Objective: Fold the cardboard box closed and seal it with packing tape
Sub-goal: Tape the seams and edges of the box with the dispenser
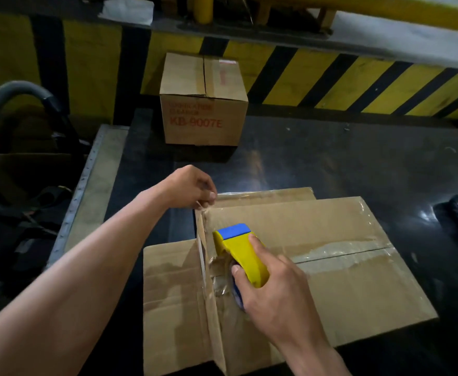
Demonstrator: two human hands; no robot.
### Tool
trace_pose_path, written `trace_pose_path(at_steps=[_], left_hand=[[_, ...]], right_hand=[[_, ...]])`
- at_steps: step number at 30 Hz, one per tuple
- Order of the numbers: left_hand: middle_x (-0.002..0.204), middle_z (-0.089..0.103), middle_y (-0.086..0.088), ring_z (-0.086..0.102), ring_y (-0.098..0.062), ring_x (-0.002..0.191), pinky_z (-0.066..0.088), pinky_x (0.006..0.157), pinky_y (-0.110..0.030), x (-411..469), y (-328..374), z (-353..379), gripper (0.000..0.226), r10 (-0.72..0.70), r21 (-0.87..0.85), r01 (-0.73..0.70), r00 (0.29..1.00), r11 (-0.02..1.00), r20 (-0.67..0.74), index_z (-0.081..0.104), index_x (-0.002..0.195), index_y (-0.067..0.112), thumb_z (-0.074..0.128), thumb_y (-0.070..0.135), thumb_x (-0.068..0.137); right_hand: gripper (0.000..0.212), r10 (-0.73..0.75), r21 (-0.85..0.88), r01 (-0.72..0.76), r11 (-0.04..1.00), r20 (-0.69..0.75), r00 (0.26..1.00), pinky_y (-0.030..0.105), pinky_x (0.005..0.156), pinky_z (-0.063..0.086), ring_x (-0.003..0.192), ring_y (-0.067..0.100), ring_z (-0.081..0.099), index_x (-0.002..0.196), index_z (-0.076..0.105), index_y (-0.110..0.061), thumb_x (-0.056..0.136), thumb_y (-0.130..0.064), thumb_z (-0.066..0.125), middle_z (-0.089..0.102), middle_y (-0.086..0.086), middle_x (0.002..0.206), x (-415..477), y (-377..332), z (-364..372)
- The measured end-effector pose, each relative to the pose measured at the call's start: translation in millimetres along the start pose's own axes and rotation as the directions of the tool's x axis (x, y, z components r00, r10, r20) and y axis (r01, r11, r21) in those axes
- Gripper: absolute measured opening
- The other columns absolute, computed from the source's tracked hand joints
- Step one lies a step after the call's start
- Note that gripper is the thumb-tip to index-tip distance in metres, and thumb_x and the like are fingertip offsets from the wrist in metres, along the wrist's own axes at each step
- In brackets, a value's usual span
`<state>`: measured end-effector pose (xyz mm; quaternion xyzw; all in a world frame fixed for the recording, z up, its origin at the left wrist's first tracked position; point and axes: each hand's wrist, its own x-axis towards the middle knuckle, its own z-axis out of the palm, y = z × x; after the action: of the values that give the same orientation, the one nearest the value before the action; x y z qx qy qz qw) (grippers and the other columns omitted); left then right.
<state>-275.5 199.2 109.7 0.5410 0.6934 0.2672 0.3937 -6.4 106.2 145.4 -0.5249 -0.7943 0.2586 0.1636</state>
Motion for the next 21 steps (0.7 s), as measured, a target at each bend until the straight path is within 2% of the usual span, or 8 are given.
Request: trace_pose_path(at_steps=[3,6,9,12,15,21], left_hand=[[0.074,0.076,0.000,0.067,-0.005,0.062,0.053,0.059,-0.016,16.9,0.3,4.7,0.003,0.031,0.112,-0.027,0.999,0.993,-0.030,0.079,0.085,0.016,0.078,0.014,0.088],[0.072,0.075,0.003,0.071,-0.012,0.070,0.056,0.062,-0.017,29.2,-6.0,3.8,0.003,0.036,0.158,-0.031,0.999,0.987,-0.029,0.080,0.084,0.021,0.080,0.019,0.087],[0.069,0.074,0.002,0.072,-0.015,0.070,0.059,0.067,-0.024,33.7,-14.8,8.3,0.006,0.041,0.147,-0.039,0.999,0.988,-0.009,0.079,0.082,0.022,0.082,0.019,0.086],[0.074,0.076,0.000,0.073,-0.014,0.070,0.059,0.066,-0.022,33.3,-24.4,16.6,0.003,0.041,0.130,-0.041,0.999,0.991,0.004,0.079,0.085,0.020,0.081,0.018,0.086],[0.075,0.076,-0.001,0.072,-0.011,0.069,0.055,0.063,-0.019,33.4,-29.5,20.0,0.002,0.039,0.100,-0.038,0.999,0.994,-0.002,0.080,0.085,0.018,0.081,0.017,0.086],[0.079,0.075,0.004,0.070,-0.005,0.069,0.054,0.062,-0.016,34.8,-31.4,20.8,0.002,0.038,0.090,-0.039,0.999,0.995,0.022,0.079,0.089,0.019,0.079,0.017,0.088]], right_hand=[[0.069,0.031,-0.037,-0.030,0.999,0.037,0.999,0.019,0.071,0.034,0.081,0.012,0.044,0.152,0.026,-0.042,0.090,-0.059,0.052,0.047,-0.005,0.088,6.3,-10.2,3.0],[0.070,0.058,-0.053,-0.052,0.997,0.103,0.993,0.021,0.070,0.036,0.080,0.013,0.041,0.153,0.019,-0.042,0.092,-0.058,0.049,0.044,-0.005,0.091,8.9,-18.5,6.6],[0.069,0.104,-0.067,-0.094,0.993,0.155,0.982,0.025,0.077,0.042,0.083,0.014,0.041,0.153,0.014,-0.042,0.094,-0.057,0.046,0.044,-0.003,0.099,8.5,-24.0,10.4],[0.068,0.126,-0.084,-0.112,0.990,0.183,0.975,0.024,0.074,0.041,0.084,0.014,0.044,0.153,0.016,-0.042,0.093,-0.058,0.045,0.045,-0.003,0.099,9.3,-24.9,11.2],[0.069,0.140,-0.096,-0.123,0.988,0.210,0.967,0.027,0.079,0.046,0.088,0.015,0.047,0.153,0.013,-0.042,0.094,-0.059,0.044,0.044,-0.003,0.100,10.2,-27.0,11.8],[0.069,0.144,-0.119,-0.119,0.986,0.230,0.962,0.025,0.073,0.039,0.083,0.015,0.042,0.153,0.014,-0.041,0.094,-0.058,0.044,0.043,-0.003,0.099,10.8,-31.1,12.7]])
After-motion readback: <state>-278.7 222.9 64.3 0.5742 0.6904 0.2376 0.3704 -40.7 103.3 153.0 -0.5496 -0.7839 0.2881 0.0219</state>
